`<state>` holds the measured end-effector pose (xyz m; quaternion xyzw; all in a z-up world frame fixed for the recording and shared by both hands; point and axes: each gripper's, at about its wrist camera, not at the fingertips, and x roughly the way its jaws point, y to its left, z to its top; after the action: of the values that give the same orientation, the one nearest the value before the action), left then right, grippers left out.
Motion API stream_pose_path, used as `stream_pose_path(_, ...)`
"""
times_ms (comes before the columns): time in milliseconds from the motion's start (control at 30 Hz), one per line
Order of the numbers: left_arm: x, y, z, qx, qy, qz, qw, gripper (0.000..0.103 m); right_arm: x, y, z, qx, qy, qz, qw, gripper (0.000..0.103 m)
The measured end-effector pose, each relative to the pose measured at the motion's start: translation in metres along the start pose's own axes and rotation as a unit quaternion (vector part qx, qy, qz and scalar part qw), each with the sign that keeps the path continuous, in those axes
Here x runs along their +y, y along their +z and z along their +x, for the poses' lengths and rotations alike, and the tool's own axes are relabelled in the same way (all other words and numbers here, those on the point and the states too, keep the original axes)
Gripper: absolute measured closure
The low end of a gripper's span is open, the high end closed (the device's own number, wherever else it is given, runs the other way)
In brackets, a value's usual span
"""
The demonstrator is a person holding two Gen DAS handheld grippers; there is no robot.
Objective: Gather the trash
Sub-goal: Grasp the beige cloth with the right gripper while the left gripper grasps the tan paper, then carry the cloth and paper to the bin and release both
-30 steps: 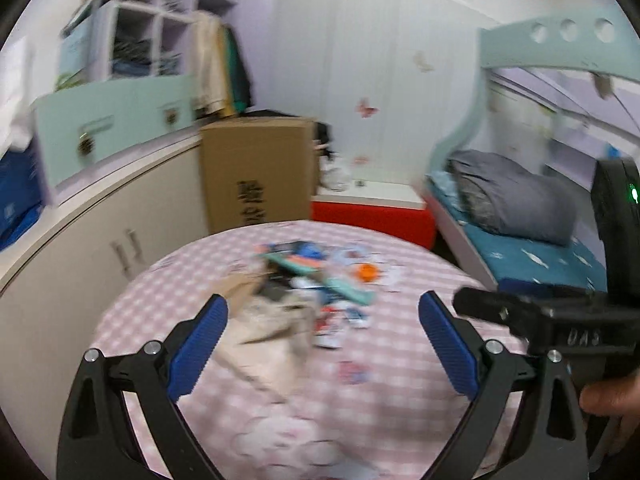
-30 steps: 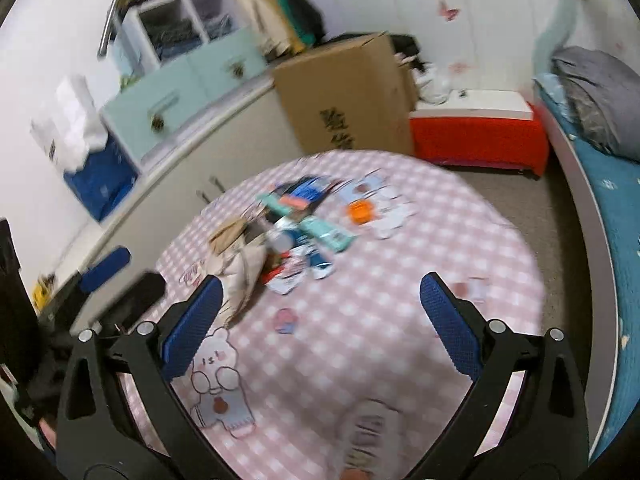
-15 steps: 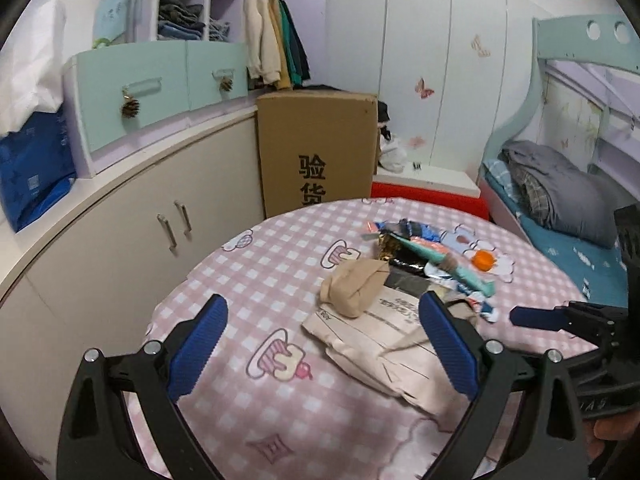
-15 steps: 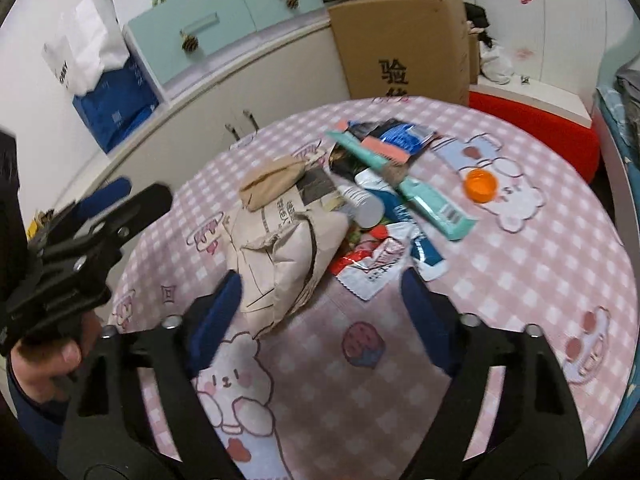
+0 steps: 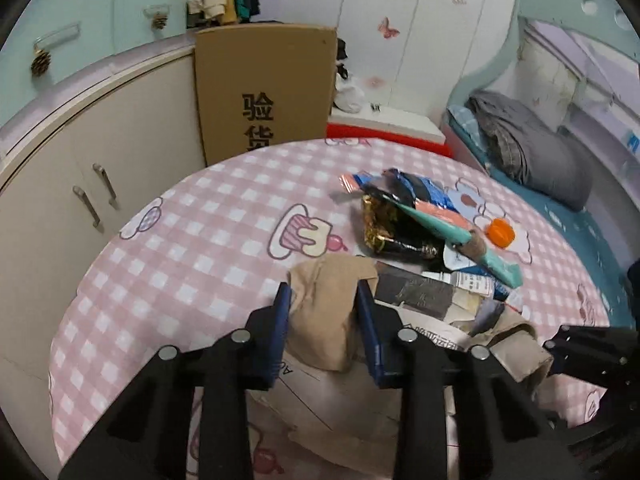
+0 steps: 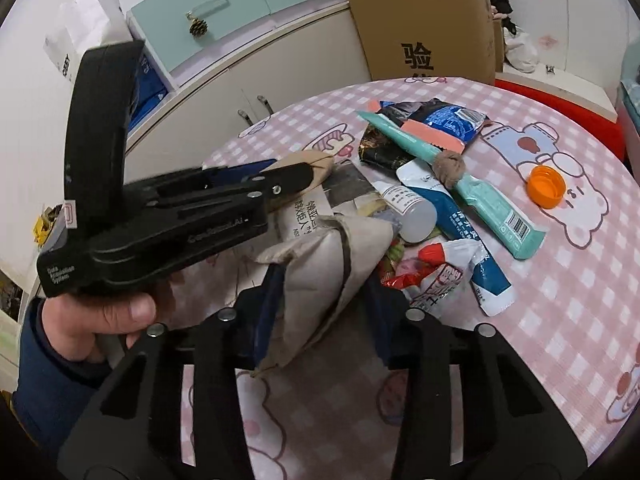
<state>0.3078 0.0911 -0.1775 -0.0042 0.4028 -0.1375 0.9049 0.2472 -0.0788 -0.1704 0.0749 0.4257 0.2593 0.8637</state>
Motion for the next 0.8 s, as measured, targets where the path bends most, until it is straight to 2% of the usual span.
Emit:
stream_pose_path(67,0.002,-0.004,-0.010,-0.012,-0.005,-0.015,0.9998,0.078,-0.006,-0.001,-0.007,-0.010,0.020,0.016,1.000,0.080)
stream_pose_path(167,0.002,-0.011,-0.026,-0.029,0.004,-0.026,0.9992,0.079,-0.010,-0.004,-0.023,-0.026,0.027,0.018,0.999,0.084)
stream_pose_path(367,-0.004,-0.024,-0.063,-0.059,0.009,-0.041,0.9974,0.080,-0.020,-0.013,-0.062,-0.054,0.045,0.028,0.997,0.087)
stream_pose_path(500,-0.017,-0.031,-0.088,-0.079,0.003,-0.044,0.9959,0.080,-0.041,-0.021,-0.098,-0.082,0.048,0.050,0.994,0.089)
stream_pose_path(800,-0.056,-0.036,-0.105,-0.090,-0.018,-0.032,0.9953,0.080,-0.093,-0.039,-0.177,-0.145,0.034,0.100,0.984,0.090)
